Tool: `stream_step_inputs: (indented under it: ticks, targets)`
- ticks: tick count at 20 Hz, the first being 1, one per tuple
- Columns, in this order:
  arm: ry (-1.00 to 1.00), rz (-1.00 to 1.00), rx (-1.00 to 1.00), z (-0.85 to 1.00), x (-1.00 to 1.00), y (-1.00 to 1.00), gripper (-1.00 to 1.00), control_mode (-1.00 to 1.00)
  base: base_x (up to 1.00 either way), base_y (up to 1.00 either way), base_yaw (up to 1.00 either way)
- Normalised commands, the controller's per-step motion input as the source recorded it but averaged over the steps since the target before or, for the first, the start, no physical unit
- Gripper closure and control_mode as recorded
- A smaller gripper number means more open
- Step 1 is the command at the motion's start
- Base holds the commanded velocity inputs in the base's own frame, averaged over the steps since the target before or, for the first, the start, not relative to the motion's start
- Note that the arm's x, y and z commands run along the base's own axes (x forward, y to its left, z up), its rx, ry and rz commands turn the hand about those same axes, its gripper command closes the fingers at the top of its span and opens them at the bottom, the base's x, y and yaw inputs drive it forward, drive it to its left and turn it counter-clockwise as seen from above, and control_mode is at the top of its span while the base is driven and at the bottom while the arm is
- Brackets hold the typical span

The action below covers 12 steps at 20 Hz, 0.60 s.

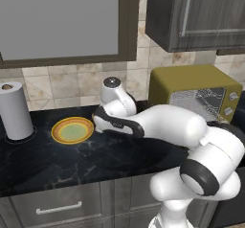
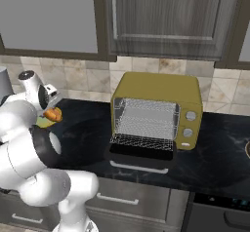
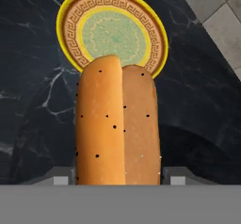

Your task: Open the toaster oven door. Place the hotdog bun on the bottom rack in the toaster oven and place the chicken drumstick on the top rack.

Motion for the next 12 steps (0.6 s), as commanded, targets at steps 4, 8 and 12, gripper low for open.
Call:
stream_step_inputs:
  ticks: [4,8,12]
  targets:
    - [0.02,-0.01,0.03,0.20,-0.37,-0.56,1.00,-1.00,0.00,0.00,0.00]
    - [0.06,0.00,0.04,0.17,-0.34,-0.63,1.00,-1.00,0.00,0.00,0.00]
    - [0.03,0.00,0.01,0.15,-0.26,-0.63,1.00,-1.00,0.00,0.00,0.00]
